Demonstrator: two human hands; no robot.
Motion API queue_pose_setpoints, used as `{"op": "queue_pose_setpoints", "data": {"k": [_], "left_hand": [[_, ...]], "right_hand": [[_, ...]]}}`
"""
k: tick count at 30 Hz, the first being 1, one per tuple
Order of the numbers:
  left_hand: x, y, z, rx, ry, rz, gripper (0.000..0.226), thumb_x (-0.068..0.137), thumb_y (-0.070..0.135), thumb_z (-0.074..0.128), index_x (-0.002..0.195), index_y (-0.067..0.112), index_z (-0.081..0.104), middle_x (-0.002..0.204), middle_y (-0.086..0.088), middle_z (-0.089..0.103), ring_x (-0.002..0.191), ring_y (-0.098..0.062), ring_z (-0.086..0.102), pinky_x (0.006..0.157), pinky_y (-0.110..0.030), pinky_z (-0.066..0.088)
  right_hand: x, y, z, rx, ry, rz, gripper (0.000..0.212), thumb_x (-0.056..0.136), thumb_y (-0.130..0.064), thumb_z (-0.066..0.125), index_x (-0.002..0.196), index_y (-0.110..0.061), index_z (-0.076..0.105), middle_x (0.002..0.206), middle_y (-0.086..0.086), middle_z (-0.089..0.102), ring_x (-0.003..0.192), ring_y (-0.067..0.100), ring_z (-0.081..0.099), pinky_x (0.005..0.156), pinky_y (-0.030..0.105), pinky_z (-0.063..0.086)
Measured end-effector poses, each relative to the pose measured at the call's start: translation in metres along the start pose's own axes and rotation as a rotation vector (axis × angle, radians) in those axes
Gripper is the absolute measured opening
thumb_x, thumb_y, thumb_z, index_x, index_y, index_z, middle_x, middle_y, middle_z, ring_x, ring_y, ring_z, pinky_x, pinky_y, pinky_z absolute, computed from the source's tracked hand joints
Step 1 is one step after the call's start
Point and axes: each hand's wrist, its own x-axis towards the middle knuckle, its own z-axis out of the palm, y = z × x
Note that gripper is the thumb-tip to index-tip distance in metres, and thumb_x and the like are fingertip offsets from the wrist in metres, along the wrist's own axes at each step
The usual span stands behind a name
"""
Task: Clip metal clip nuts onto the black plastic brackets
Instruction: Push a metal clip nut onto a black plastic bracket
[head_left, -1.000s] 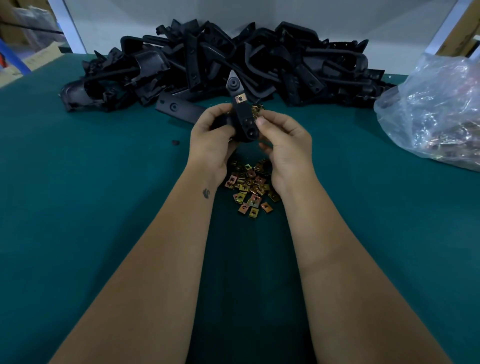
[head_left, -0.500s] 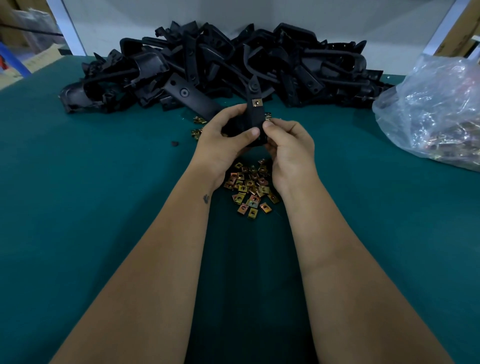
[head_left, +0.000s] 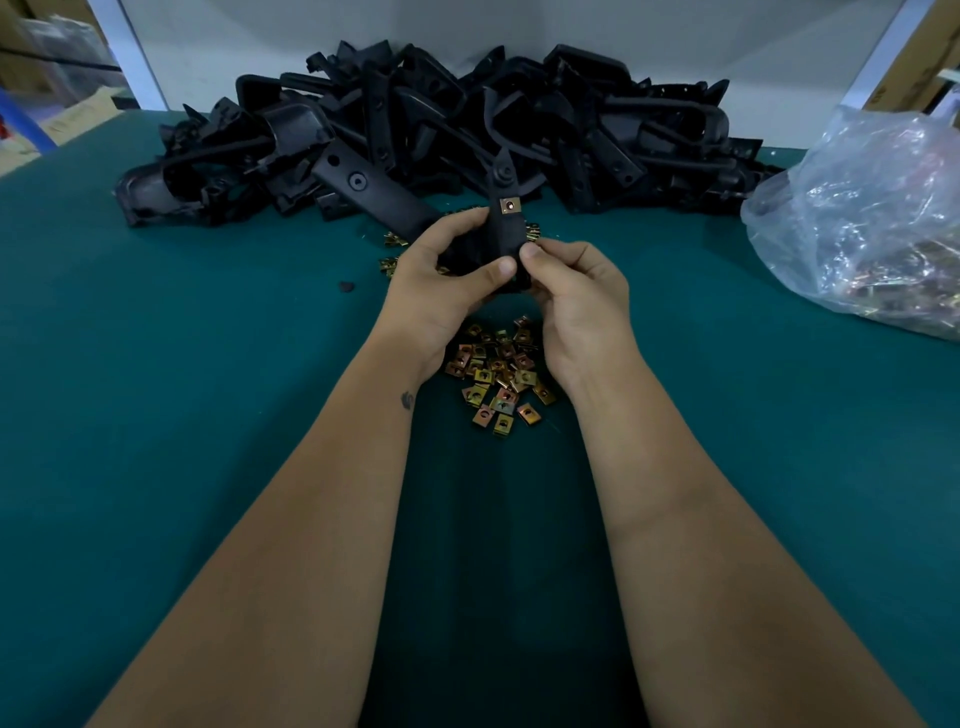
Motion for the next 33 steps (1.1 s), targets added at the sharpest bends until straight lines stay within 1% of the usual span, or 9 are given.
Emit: {"op": "queue_pose_setpoints", "data": {"k": [3, 6, 11, 14, 17, 21, 23, 25, 33], "left_hand": [[0.001, 0.000, -0.003, -0.010, -0.023, -0.026, 0.045, 0.087, 0.003, 0.071, 0.128, 0.018, 0.059, 0.133, -0.010, 0.061, 0.123, -0.025, 0.060, 0.098, -0.039, 0.054], [0.001, -0.002, -0.002, 0.013, -0.006, -0.015, 0.045, 0.087, 0.003, 0.072, 0.128, 0.018, 0.060, 0.133, -0.010, 0.061, 0.123, -0.024, 0.060, 0.100, -0.042, 0.053], [-0.001, -0.004, 0.005, 0.093, 0.089, 0.084, 0.041, 0.084, 0.005, 0.076, 0.116, 0.027, 0.063, 0.125, -0.006, 0.065, 0.120, -0.022, 0.061, 0.104, -0.042, 0.050], [-0.002, -0.003, 0.007, 0.020, 0.128, 0.036, 0.039, 0.085, 0.006, 0.076, 0.115, 0.027, 0.065, 0.121, -0.003, 0.067, 0.117, -0.020, 0.063, 0.099, -0.037, 0.053], [0.000, 0.002, 0.003, -0.166, 0.144, -0.048, 0.034, 0.091, 0.007, 0.069, 0.124, 0.015, 0.064, 0.121, -0.007, 0.068, 0.110, -0.019, 0.067, 0.086, -0.032, 0.058], [0.002, 0.004, -0.001, -0.223, 0.157, -0.061, 0.028, 0.096, 0.006, 0.062, 0.123, 0.014, 0.065, 0.120, -0.010, 0.070, 0.100, -0.016, 0.070, 0.083, -0.030, 0.059], [0.002, 0.003, 0.000, -0.230, 0.147, -0.062, 0.030, 0.097, 0.006, 0.060, 0.126, 0.012, 0.064, 0.118, -0.010, 0.071, 0.099, -0.017, 0.070, 0.085, -0.031, 0.058], [0.003, 0.002, 0.000, -0.248, 0.141, -0.071, 0.030, 0.098, 0.007, 0.058, 0.127, 0.012, 0.064, 0.118, -0.009, 0.071, 0.100, -0.017, 0.070, 0.086, -0.032, 0.058], [0.004, 0.000, 0.001, -0.224, 0.141, -0.072, 0.030, 0.097, 0.008, 0.061, 0.126, 0.011, 0.066, 0.116, -0.006, 0.073, 0.095, -0.013, 0.070, 0.077, -0.027, 0.056]], "right_hand": [[-0.001, -0.001, 0.000, 0.031, -0.036, 0.021, 0.020, 0.084, 0.008, 0.066, 0.075, -0.009, 0.061, 0.083, 0.009, 0.065, 0.083, 0.020, 0.061, 0.083, 0.030, 0.052], [-0.003, 0.001, 0.003, 0.033, -0.008, 0.014, 0.020, 0.084, 0.009, 0.066, 0.075, -0.009, 0.061, 0.088, 0.013, 0.065, 0.091, 0.026, 0.060, 0.096, 0.041, 0.050], [-0.003, 0.002, 0.006, -0.026, 0.033, -0.020, 0.018, 0.086, 0.005, 0.066, 0.078, -0.010, 0.063, 0.085, 0.007, 0.065, 0.084, 0.017, 0.060, 0.085, 0.029, 0.050], [-0.003, -0.001, 0.008, -0.070, 0.015, -0.036, 0.016, 0.087, 0.001, 0.068, 0.079, -0.013, 0.067, 0.090, 0.007, 0.068, 0.092, 0.020, 0.064, 0.092, 0.033, 0.053], [-0.005, -0.001, 0.011, -0.211, 0.015, -0.135, 0.014, 0.090, -0.005, 0.066, 0.084, -0.018, 0.070, 0.095, 0.003, 0.071, 0.092, 0.013, 0.067, 0.090, 0.029, 0.055], [-0.011, 0.006, 0.016, -0.478, 0.010, -0.312, 0.012, 0.091, -0.020, 0.066, 0.102, -0.020, 0.069, 0.095, -0.008, 0.070, 0.090, 0.002, 0.065, 0.082, 0.020, 0.053], [-0.012, 0.009, 0.016, -0.556, 0.001, -0.342, 0.019, 0.088, -0.026, 0.069, 0.106, -0.021, 0.068, 0.097, -0.009, 0.069, 0.093, 0.003, 0.064, 0.083, 0.022, 0.053], [-0.013, 0.010, 0.016, -0.626, -0.007, -0.359, 0.017, 0.088, -0.029, 0.070, 0.102, -0.020, 0.068, 0.095, -0.011, 0.068, 0.092, 0.003, 0.063, 0.081, 0.023, 0.053], [-0.014, 0.010, 0.017, -0.755, 0.036, -0.430, 0.017, 0.091, -0.032, 0.065, 0.096, -0.016, 0.071, 0.089, -0.008, 0.069, 0.085, 0.008, 0.062, 0.076, 0.032, 0.052]]}}
